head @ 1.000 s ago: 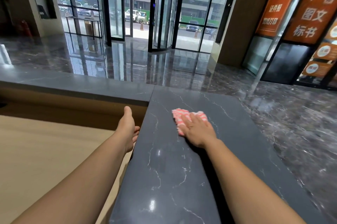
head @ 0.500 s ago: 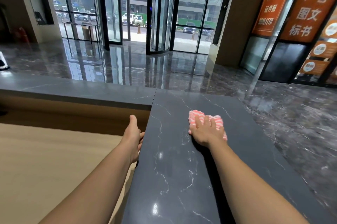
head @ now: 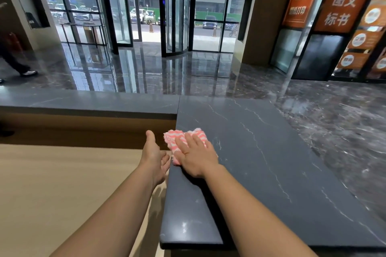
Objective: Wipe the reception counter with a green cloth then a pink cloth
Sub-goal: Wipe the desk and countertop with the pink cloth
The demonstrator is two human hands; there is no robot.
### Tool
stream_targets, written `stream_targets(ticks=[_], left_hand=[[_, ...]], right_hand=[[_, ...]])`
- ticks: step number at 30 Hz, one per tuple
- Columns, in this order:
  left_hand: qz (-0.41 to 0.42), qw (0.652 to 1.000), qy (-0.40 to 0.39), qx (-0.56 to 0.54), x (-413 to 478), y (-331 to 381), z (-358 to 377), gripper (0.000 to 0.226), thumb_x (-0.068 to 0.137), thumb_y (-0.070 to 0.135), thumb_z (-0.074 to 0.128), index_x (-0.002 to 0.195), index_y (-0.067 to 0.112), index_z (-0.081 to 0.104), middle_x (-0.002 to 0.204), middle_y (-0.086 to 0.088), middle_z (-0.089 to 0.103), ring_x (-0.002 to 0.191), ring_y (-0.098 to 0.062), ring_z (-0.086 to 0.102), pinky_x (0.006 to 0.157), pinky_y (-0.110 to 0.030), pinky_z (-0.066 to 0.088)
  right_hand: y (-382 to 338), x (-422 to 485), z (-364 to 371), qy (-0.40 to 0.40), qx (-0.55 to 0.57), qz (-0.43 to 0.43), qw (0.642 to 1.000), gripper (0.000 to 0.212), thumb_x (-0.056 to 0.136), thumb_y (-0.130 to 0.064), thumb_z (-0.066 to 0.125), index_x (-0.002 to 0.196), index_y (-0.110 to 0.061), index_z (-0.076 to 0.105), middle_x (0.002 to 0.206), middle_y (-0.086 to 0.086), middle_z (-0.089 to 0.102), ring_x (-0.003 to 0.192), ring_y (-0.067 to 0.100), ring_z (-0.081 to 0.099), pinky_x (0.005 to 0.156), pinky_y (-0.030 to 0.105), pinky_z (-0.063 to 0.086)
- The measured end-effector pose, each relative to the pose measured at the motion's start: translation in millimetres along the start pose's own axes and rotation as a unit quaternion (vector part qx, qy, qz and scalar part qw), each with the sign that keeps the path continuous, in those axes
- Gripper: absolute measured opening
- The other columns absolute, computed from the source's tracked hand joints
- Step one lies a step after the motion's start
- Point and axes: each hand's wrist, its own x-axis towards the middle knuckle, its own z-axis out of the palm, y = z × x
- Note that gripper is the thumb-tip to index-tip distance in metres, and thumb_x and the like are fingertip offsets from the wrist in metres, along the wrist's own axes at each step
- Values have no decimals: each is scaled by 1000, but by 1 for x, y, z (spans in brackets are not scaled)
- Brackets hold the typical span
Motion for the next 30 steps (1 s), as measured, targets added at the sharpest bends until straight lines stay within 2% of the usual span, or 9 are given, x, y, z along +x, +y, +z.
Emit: stream_targets(ticks=[2, 9, 14, 17, 22, 23, 25, 27, 30], left_hand=[[3, 1000, 16, 1, -3, -1, -3, 79, 95, 64, 27, 153, 11, 20, 156, -16, 26, 141, -32, 32, 110, -41, 35], [-3, 1000, -8, 0, -20, -9, -20, 80, 95, 65, 31, 152, 10, 20, 156, -16, 26, 141, -31, 33, 112, -40, 35], [-9, 1000, -24, -8, -34, -13, -33, 81, 94, 65, 32, 151, 8, 24, 153, -20, 31, 137, -33, 40, 105, -40, 41], [-12, 999, -35, -10, -41, -15, -39, 81, 94, 65, 32, 150, 8, 25, 152, -21, 33, 136, -33, 41, 106, -41, 41], [-13, 999, -46, -22, -47, -19, -47, 81, 94, 65, 31, 148, 4, 29, 147, -22, 40, 132, -33, 46, 106, -41, 41], [-12, 998, -54, -18, -49, -20, -48, 80, 95, 65, 28, 145, 3, 35, 141, -20, 48, 126, -32, 51, 103, -41, 45], [-8, 998, -68, -2, -54, -21, -48, 77, 96, 65, 22, 135, 4, 48, 125, -16, 62, 110, -30, 61, 83, -39, 52], [-13, 998, -65, 7, -57, -22, -49, 78, 96, 66, 19, 134, 7, 51, 126, -14, 62, 100, -28, 63, 70, -35, 51], [-6, 998, -45, 31, -59, -23, -48, 76, 95, 67, 20, 135, 11, 52, 129, -13, 61, 99, -27, 63, 73, -35, 52]], right_hand=[[30, -9, -7, -1, 6, 42, 999, 54, 103, -44, 14, 154, -35, 0, 163, -4, -9, 150, 17, -10, 118, 44, -5], [134, -54, -17, 21, 12, 219, 975, 56, 101, -50, 15, 154, -36, 4, 163, -5, -6, 150, 15, -6, 120, 44, 1], [113, -55, -17, 9, 37, 279, 960, 56, 101, -47, 13, 154, -35, 1, 163, 0, -9, 150, 20, -7, 119, 47, -4], [62, -46, -10, 15, 26, 243, 970, 55, 102, -46, 11, 154, -33, 1, 163, 1, -8, 150, 21, -9, 119, 48, -6], [-44, -46, 7, 26, -10, 115, 993, 56, 103, -42, 16, 155, -28, -1, 163, 3, -10, 149, 24, -12, 116, 50, -10], [-59, -47, 12, 27, -13, 95, 995, 56, 103, -43, 15, 155, -28, -1, 163, 4, -11, 149, 24, -13, 116, 51, -11], [-78, -47, 20, 25, -9, 70, 997, 56, 103, -45, 14, 155, -30, 0, 163, 4, -11, 149, 24, -14, 116, 51, -12], [-82, -49, 23, 18, 4, 58, 998, 56, 103, -47, 13, 155, -30, 1, 163, 3, -12, 149, 24, -14, 116, 51, -12], [-72, -53, 21, 12, 5, 38, 999, 56, 103, -48, 12, 155, -31, 1, 163, 1, -10, 149, 21, -12, 117, 47, -11]])
